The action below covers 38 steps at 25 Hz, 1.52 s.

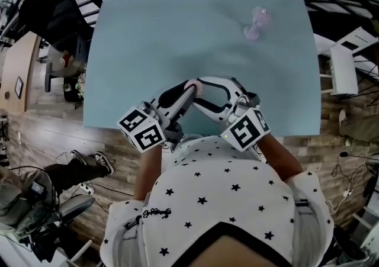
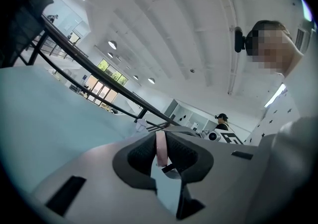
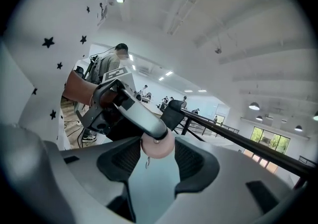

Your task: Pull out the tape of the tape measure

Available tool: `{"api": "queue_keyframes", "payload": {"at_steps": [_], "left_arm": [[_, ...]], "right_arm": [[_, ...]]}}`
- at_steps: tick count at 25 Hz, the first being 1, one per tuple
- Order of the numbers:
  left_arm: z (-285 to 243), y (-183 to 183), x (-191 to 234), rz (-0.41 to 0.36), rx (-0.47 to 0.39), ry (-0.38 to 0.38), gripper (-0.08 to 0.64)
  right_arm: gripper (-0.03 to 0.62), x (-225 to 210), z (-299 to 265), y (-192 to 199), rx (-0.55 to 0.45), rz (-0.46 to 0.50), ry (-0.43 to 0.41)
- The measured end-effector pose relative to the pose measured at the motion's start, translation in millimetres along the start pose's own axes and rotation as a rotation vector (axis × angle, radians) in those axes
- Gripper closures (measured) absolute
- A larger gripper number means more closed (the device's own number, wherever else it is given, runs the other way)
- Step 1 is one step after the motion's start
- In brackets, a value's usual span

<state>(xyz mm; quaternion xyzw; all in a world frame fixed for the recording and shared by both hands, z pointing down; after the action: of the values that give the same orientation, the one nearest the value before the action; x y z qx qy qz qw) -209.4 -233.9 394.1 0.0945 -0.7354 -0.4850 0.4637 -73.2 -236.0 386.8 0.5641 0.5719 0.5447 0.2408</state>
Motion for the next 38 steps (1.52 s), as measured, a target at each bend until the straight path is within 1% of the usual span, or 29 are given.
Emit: {"api": "queue_keyframes", "payload": {"at_steps": [2,5,8,13,14,15,16,20,30,33,38], "left_arm": [[3,-2,-1,0.003,-0.026,-0.015,0.474],[6,-5,-5,0.002,-0.058,-0.032,0.474],[5,-7,-7,0.002,-0.078,-0.029,0.474],[9,-12,-5,0.011,-0.090,-0.014,0.474],[10,-13,-4,0.010,-0.090,-0.016,0.474],[11,-13,-3,0.010,-0.090,-0.017,0.474],[11,-14,-2,0.010,-0.092,-0.019,0.474],[13,-15,2,0.001,-0.097,-0.031,0.474],[23,-22,1,-0.020,-0.127,-0.055,0.474],[22,-21,-2,-0.031,-0.124,-0.057,0.474],[18,-20,-5,-0.049,-0.116,-0.056,0.474]], "right_arm": [[0.378,0,5,4,0.009,-0.012,0.011],[0.402,-1,12,11,0.026,-0.051,0.029],[0.459,0,12,15,0.027,-0.090,0.033],[0.510,4,-2,9,0.017,-0.113,0.030],[0.530,4,-4,9,0.015,-0.125,0.035],[0.577,3,-5,9,0.012,-0.134,0.039],[0.584,3,-6,10,0.008,-0.139,0.039],[0.589,5,-9,10,0.008,-0.132,0.044],[0.591,-2,3,22,0.050,-0.176,0.116],[0.591,-2,8,24,0.057,-0.168,0.131],[0.591,-4,16,30,0.077,-0.193,0.160]]}}
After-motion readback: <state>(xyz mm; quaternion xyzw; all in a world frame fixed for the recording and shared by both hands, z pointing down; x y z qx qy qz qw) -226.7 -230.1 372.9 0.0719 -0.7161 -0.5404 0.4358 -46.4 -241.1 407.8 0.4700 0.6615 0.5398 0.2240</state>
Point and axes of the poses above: the fingertips, and each gripper's own axes: z backward along the fingers, x to its left, y out of its underside, the point moved 8 cm from there along z, backward along the fingers, and after that the axes turned 1 degree about -y, right-handed, at the moved point
